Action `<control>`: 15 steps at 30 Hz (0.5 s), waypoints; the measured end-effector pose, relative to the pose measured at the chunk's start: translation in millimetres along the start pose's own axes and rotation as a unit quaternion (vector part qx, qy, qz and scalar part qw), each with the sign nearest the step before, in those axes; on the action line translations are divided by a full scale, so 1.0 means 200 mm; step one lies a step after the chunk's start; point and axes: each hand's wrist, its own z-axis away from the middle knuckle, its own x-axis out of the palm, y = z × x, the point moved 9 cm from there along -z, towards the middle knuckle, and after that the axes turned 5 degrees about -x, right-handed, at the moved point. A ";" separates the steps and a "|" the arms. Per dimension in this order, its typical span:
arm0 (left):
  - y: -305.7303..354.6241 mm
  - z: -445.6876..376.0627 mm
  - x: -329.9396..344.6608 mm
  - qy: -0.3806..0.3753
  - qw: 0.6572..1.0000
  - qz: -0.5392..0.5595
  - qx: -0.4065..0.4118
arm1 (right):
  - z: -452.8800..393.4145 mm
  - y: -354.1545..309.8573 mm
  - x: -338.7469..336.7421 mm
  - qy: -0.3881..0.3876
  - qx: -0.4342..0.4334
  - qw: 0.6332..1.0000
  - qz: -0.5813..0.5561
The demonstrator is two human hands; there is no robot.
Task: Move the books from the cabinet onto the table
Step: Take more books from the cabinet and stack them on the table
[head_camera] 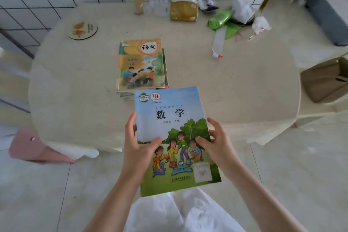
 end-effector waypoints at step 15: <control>0.28 -0.70 0.41 -0.099 0.993 -0.032 0.053 | -0.74 -0.24 -0.23 -0.012 -0.002 1.000 0.007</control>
